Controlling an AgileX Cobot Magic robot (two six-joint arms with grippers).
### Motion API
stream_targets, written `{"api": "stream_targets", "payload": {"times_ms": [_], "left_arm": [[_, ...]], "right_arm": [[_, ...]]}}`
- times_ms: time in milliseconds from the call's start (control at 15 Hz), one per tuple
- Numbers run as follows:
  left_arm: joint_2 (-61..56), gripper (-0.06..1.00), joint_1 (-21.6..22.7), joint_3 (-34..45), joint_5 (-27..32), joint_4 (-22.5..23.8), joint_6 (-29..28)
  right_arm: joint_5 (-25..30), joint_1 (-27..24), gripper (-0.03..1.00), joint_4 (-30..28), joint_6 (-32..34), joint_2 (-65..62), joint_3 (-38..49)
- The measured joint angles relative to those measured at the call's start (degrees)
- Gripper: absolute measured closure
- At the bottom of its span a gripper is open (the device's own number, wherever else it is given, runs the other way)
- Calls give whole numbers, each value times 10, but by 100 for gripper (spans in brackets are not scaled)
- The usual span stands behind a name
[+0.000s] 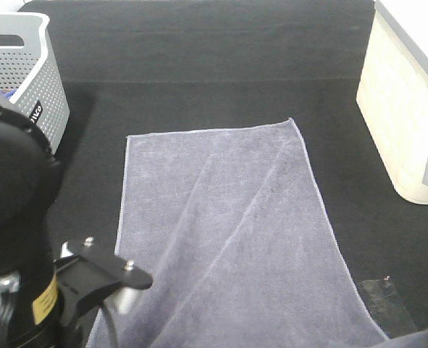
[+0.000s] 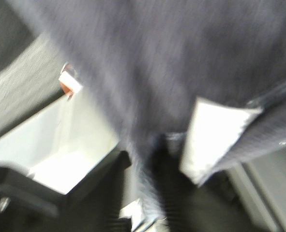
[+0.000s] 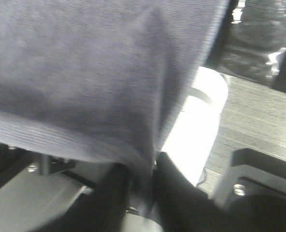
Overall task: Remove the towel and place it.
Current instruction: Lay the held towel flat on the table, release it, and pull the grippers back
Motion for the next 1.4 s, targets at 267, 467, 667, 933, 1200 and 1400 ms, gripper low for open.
{"api": "stream_targets", "payload": {"times_ms": [267, 467, 667, 933, 1200, 1400], "left_arm": [[0, 22, 0, 1, 13, 21, -7], [0, 21, 0, -3, 17, 61, -15], [0, 21, 0, -73, 18, 190, -60], [0, 21, 3, -140, -49, 396, -151], [0, 21, 113, -156, -188, 430, -180], [1, 21, 216, -156, -337, 416, -164]], "right_arm": [[-1, -2, 19, -10, 0, -3, 0], [-2, -2, 16, -14, 0, -3, -18], [-33, -2, 17, -16, 0, -3, -66], [-121, -2, 29, -41, 0, 26, -151], [-142, -2, 34, -50, 0, 120, -260], [-149, -2, 34, -60, 0, 209, -343]]}}
